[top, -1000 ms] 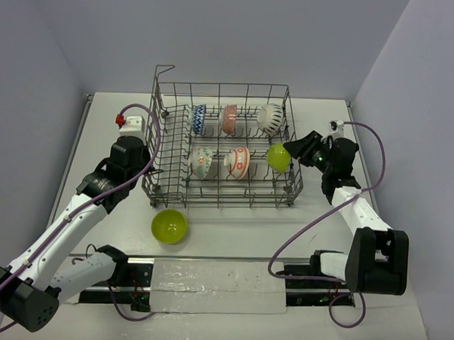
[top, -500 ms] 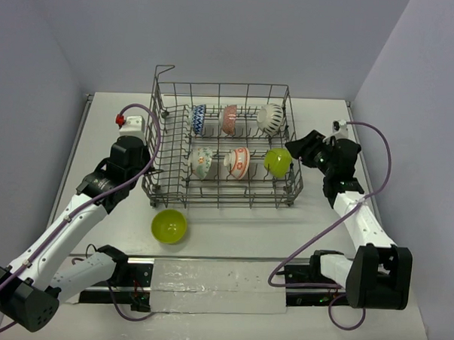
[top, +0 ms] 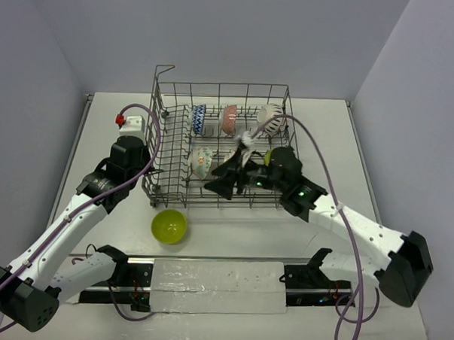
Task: Load the bowls into the dish rack
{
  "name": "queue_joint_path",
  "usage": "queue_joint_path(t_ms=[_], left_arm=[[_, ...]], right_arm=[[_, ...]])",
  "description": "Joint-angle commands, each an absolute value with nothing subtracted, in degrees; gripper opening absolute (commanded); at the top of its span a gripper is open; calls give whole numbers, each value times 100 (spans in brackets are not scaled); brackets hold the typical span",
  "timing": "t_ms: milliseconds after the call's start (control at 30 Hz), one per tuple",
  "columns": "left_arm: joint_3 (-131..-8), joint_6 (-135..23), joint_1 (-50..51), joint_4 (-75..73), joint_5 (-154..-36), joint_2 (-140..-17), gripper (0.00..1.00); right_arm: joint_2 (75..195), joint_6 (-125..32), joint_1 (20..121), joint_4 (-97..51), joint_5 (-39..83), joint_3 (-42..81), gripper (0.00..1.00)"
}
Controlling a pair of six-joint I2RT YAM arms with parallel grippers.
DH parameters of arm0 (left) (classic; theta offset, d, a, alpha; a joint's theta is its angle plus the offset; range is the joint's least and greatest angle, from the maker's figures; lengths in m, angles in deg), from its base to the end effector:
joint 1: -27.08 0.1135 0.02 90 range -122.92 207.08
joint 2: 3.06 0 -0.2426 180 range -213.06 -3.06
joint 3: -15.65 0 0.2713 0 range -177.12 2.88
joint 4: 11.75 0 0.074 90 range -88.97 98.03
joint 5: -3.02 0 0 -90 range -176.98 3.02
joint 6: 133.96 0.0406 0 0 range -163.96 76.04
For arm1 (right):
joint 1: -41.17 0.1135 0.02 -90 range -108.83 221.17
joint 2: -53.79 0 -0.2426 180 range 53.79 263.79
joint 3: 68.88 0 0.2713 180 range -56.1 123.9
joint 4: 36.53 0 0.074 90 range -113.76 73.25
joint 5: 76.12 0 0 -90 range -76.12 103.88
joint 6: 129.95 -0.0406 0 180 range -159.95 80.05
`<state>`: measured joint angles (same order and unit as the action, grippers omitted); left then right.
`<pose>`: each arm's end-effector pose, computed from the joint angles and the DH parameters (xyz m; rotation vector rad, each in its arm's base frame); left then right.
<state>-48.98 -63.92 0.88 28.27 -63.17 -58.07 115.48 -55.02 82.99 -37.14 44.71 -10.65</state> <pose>0.2264 -0.0931 0.3013 -0.1348 2.0483 -0.0623 0.1981 0.2052 0.3053 -0.8245 1.5457 1.1788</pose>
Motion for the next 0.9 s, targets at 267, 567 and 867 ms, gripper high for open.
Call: queue_joint_path(t_ms=[267,567,867], left_arm=[[-4942,-6338,185,2836,-6062,-5808,0],[-4942,-6338,185,2845,-6079,-5747,0],[-4933,-6338,185,2836,-6097,-5738,0]], right_arm=[[13991,-4655,10488,-2428,4719,419,58],[15512,-4584,11087,-2296,4676,1078,57],[16031,-4549,11175,-2340,4483,1456,57]])
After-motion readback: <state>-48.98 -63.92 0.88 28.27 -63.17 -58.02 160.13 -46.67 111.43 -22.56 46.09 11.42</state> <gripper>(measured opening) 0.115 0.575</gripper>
